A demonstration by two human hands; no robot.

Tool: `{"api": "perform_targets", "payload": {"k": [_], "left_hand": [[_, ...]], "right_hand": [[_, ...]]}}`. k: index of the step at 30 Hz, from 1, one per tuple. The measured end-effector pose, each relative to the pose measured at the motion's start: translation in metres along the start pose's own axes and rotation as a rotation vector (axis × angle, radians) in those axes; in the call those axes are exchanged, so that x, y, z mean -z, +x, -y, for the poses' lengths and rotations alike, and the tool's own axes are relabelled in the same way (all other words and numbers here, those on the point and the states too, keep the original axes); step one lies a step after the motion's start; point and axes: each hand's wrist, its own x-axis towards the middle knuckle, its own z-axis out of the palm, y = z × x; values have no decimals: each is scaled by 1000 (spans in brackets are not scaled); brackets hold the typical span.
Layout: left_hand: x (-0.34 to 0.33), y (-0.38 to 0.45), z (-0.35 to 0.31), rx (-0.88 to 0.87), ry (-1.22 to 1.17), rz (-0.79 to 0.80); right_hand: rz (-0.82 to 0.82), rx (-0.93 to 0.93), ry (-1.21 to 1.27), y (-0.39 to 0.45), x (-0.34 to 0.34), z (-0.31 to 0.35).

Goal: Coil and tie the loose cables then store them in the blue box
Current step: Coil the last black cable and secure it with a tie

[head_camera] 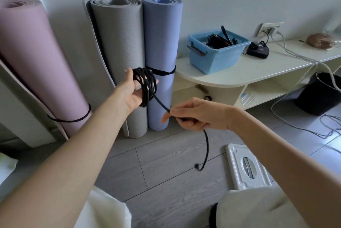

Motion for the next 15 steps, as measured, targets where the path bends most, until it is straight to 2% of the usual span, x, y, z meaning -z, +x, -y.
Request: {"api": "perform_targets", "payload": {"k": [3, 6, 9, 11, 13, 15], "left_hand": [[-6, -1, -2, -24, -95, 127], [-10, -14, -5, 43, -49, 412], [-6, -36, -7, 159, 337, 737], [2, -45, -5, 352, 527, 903], [9, -44, -2, 496, 697, 1002], [15, -41, 1, 582, 806, 981]], "right_hand": [[121, -51, -54, 8, -13, -2], [147, -193, -207, 15, -17, -11], [-32, -328, -484, 21, -11, -18], [-180, -332, -694, 22, -2, -18], [-290, -283, -785, 19, 9, -15], [-393, -245, -716, 14, 17, -10]]}}
